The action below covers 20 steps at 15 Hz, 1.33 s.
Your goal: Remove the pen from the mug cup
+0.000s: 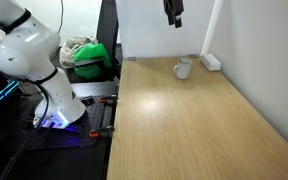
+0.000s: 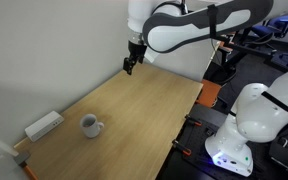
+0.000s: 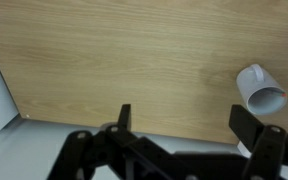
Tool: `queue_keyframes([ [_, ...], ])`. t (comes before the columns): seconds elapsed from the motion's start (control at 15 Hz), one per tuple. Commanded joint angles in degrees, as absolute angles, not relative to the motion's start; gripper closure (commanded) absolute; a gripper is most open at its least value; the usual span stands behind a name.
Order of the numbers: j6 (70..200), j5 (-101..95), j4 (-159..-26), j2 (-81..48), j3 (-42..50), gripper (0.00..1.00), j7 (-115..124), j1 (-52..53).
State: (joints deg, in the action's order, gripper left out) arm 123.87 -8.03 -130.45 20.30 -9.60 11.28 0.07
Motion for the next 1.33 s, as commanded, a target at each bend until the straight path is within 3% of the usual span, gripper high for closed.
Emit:
queue_keyframes([
  [0.0,130.7,-9.1,-131.6,19.6,-8.2,0.00,8.7,1.1],
  [0.47,144.5,-4.6,-132.1,15.8,-4.0,0.00,-2.7,2.6],
  [0.8,153.2,11.3,-131.5,12.5,1.6,0.00,-20.4,8.5],
  [1.27,150.6,40.8,-127.5,10.0,8.4,0.00,-53.9,18.7],
])
